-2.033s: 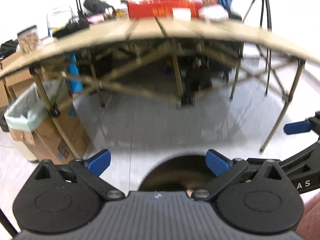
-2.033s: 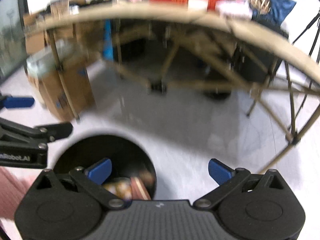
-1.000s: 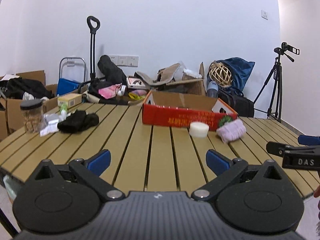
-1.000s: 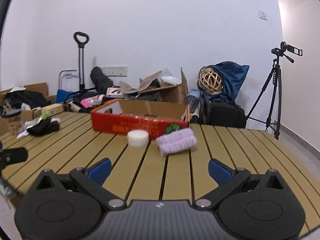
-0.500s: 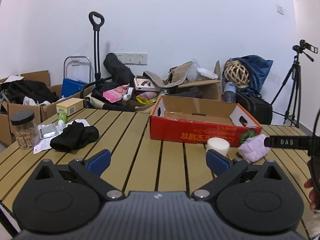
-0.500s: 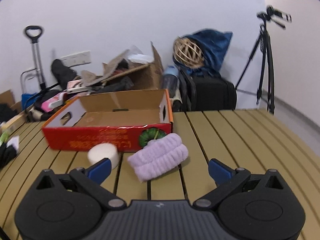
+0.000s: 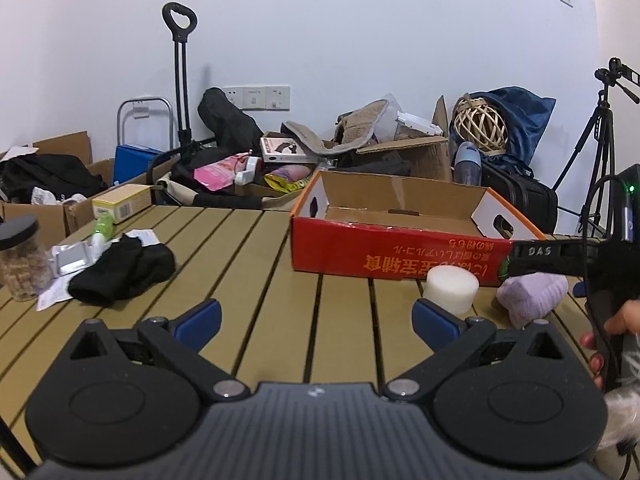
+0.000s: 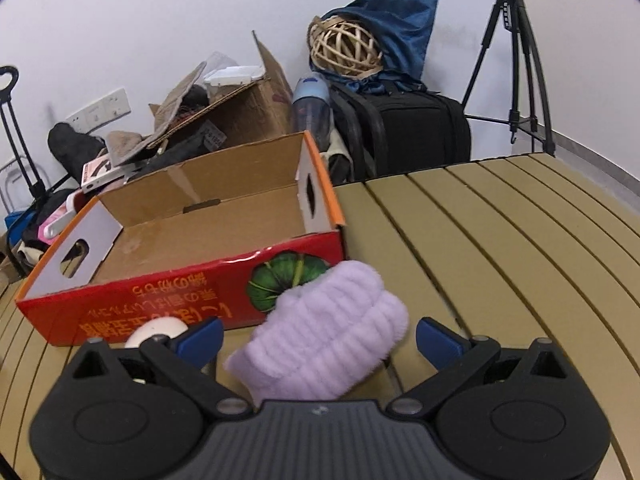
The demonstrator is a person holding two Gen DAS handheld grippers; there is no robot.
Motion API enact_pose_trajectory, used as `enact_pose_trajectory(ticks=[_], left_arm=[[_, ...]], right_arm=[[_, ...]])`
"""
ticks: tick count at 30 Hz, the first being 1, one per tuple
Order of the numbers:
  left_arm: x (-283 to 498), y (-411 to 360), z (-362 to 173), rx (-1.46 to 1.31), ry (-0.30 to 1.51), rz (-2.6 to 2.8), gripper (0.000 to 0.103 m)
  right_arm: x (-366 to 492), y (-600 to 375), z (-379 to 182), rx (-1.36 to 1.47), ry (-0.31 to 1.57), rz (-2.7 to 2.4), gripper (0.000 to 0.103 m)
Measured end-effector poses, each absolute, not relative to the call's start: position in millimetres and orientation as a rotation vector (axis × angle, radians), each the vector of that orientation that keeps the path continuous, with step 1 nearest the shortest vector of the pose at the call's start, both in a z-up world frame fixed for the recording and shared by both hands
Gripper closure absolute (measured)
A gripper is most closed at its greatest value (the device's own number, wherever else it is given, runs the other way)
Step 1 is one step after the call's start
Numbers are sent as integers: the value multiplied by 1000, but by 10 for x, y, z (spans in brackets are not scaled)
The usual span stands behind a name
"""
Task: Organize soft objects
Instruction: 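Grasp the lavender towel with the right tool while the left tool grasps the white round sponge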
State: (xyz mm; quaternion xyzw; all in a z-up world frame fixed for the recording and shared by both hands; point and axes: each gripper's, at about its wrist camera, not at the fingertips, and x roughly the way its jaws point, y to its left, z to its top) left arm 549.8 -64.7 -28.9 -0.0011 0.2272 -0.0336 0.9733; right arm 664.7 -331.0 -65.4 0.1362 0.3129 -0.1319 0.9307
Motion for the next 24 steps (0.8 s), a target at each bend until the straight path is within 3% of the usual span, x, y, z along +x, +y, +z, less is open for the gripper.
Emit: enact_pose_trajectory(ticks=[3, 7, 17, 24], left_arm=[[5600, -691, -311, -11, 458, -70, 0], [5776, -718, -330, -33, 467, -63, 0], [6039, -796, -389, -57, 518, -30, 0], [6010, -874, -346, -51, 517, -51, 0]], right_arm=[[6721, -3236, -694, 242, 654, -276, 4], [6752, -3211, -754, 229, 668, -299, 18], [6620, -3219, -768, 194, 635, -269, 73], [6224, -3315, -582, 218, 511, -215, 76]])
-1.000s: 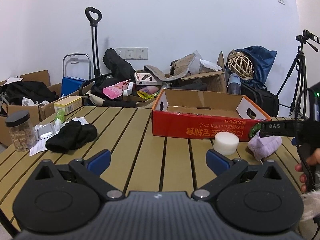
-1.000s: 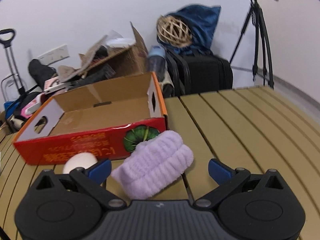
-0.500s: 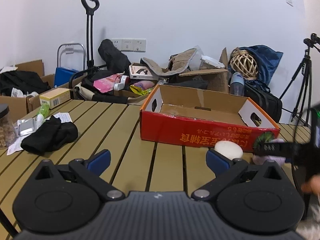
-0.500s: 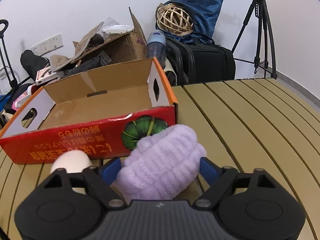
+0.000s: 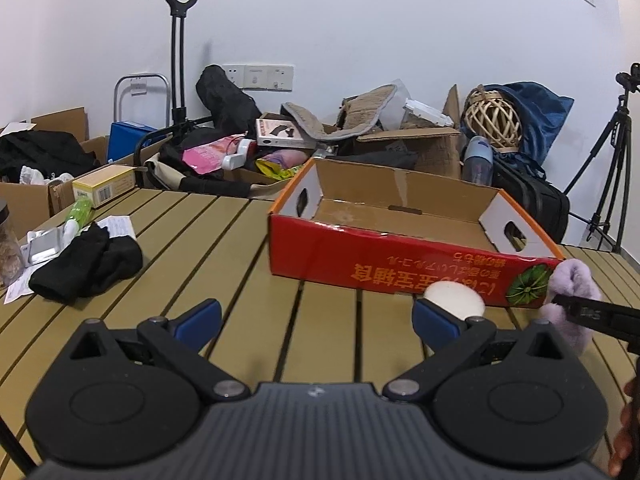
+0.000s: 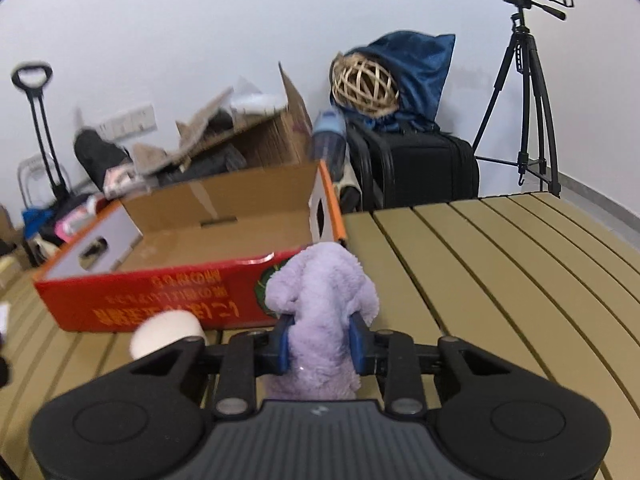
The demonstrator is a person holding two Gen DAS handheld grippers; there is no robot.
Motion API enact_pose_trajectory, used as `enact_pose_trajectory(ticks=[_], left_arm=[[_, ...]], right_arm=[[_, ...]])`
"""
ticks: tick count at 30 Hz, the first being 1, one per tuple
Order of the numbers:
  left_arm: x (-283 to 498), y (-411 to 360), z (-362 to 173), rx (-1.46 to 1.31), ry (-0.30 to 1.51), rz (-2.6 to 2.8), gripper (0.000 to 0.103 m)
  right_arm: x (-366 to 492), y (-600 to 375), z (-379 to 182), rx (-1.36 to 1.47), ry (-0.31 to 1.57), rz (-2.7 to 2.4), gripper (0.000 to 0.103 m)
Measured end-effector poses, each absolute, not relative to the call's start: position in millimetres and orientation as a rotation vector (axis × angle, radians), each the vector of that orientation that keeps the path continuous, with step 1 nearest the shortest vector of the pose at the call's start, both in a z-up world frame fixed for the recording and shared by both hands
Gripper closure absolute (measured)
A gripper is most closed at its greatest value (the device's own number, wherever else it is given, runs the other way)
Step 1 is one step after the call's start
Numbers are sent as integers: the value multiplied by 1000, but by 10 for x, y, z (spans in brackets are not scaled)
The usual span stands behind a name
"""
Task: Organize soft objects
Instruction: 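Grasp the lavender towel with the right tool while the left tool grasps the white round sponge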
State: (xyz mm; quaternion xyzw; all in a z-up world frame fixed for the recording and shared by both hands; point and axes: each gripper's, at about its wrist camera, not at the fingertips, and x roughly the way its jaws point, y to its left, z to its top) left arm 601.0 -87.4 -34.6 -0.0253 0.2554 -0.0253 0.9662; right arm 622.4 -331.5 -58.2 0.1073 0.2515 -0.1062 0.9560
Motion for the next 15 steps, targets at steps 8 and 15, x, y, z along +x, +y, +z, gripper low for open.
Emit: enact_pose_trajectory(ticks=[8, 15], left_arm=[[6077, -1276, -341, -14, 549, -110, 0], [6331, -1700, -456, -4, 600, -127, 0]], right_arm=[[5819, -3606, -383, 189, 433, -179, 76], [5656, -4039, -348, 215, 399, -181, 76]])
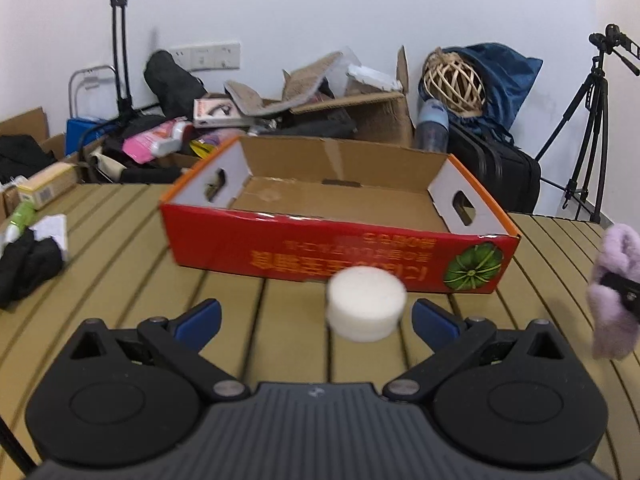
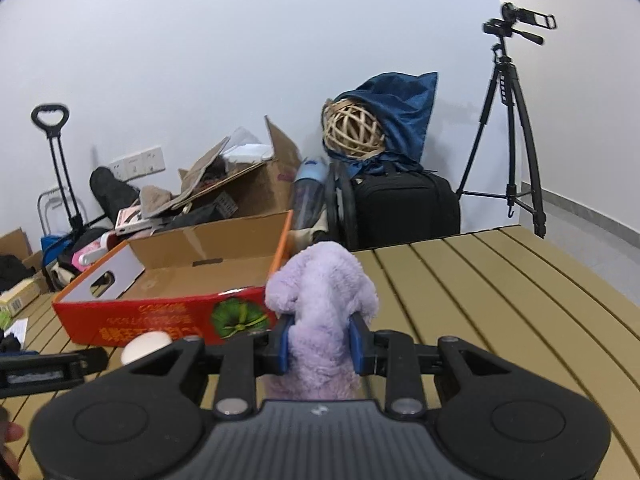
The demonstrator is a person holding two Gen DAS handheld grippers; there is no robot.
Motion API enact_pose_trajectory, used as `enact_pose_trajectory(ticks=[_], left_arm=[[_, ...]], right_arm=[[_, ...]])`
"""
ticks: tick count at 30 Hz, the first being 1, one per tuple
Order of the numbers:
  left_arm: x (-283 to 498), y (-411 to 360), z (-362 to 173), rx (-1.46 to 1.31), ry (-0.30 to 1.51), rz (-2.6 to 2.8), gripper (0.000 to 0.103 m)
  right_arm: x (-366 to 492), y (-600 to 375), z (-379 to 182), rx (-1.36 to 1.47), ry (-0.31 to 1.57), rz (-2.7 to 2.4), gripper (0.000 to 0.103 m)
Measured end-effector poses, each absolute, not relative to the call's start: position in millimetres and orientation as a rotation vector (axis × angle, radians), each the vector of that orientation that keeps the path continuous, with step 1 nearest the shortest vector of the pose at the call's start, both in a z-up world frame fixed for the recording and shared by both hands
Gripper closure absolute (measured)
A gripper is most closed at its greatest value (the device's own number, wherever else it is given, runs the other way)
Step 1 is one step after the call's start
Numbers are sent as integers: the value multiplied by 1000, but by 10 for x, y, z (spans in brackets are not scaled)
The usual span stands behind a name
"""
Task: Organize soft objects
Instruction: 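Grasp the lavender towel with the right tool while the left tool grasps the white round sponge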
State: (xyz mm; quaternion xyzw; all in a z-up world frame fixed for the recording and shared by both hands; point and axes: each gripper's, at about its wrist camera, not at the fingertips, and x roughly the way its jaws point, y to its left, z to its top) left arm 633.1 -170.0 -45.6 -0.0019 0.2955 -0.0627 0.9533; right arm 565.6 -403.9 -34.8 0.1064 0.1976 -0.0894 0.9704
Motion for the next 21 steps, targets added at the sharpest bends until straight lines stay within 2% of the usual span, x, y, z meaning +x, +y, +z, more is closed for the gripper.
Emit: enact_pose_trajectory(ticks=[8, 17, 19, 21], left_arm=[[6669, -2019, -678, 25, 643, -89, 0], [6916, -2139, -862, 18, 685, -48, 1], [6939, -2143, -888, 15, 694, -54, 11], [6961, -2147, -902, 17, 706, -59, 32]], right_arm=[[5595, -4488, -494, 325, 381, -211, 76], [5494, -4545, -582, 371, 336, -201, 75], [5476, -4518, -572, 360, 329, -203, 75], [5477, -4491, -582, 345, 329, -204, 75]])
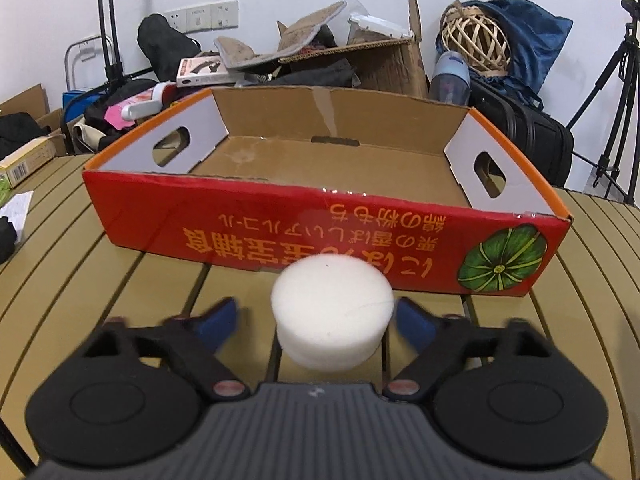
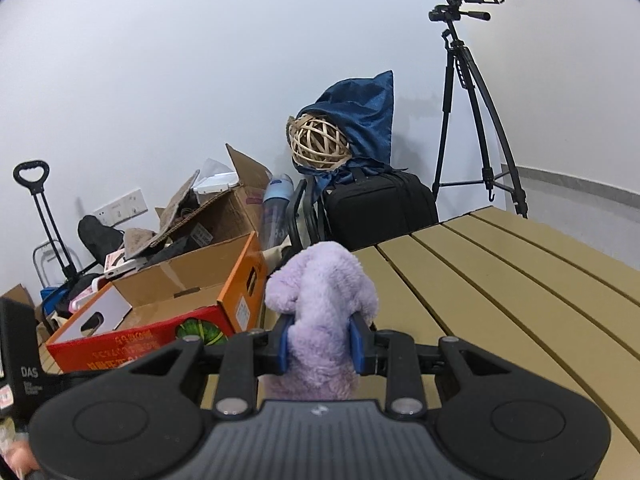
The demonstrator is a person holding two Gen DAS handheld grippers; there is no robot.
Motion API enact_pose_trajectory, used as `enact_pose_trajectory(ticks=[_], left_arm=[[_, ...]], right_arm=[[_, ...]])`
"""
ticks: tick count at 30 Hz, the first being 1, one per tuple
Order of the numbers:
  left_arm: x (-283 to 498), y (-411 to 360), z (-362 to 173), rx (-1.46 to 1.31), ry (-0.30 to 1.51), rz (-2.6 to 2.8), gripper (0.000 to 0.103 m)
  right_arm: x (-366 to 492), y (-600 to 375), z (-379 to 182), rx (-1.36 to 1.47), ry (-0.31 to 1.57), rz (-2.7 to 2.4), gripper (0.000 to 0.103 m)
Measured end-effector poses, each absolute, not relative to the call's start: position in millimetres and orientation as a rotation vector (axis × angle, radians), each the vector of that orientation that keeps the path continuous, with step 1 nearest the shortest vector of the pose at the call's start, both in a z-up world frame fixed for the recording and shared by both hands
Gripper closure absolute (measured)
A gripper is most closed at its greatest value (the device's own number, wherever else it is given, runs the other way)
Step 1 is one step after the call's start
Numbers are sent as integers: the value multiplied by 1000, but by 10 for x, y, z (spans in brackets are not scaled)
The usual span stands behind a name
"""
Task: Organize soft objects
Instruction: 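Grasp the lavender towel with the right tool while the left tool grasps the white round sponge, then carry the lavender towel and white sponge from the table toward the black bin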
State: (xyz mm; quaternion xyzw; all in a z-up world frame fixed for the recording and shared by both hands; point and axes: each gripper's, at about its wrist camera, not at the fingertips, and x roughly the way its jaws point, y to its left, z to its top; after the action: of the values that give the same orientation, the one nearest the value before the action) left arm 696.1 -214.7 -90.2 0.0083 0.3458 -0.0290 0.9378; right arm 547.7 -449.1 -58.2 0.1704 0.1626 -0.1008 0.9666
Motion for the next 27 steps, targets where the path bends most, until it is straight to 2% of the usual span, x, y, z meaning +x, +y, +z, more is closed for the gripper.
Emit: enact_pose_trajectory(ticks=[2, 14, 27], left_arm=[[6965, -2149, -907, 23, 704, -63, 45], [6645, -2066, -691, 48, 631, -122, 47], [5794, -1954, -218, 89, 543, -186, 47]], right_arm=[[5491, -4469, -592, 340, 334, -202, 75], [5491, -4502, -656, 390, 376, -207, 75], [4955, -4152, -231, 366, 339, -143, 75]])
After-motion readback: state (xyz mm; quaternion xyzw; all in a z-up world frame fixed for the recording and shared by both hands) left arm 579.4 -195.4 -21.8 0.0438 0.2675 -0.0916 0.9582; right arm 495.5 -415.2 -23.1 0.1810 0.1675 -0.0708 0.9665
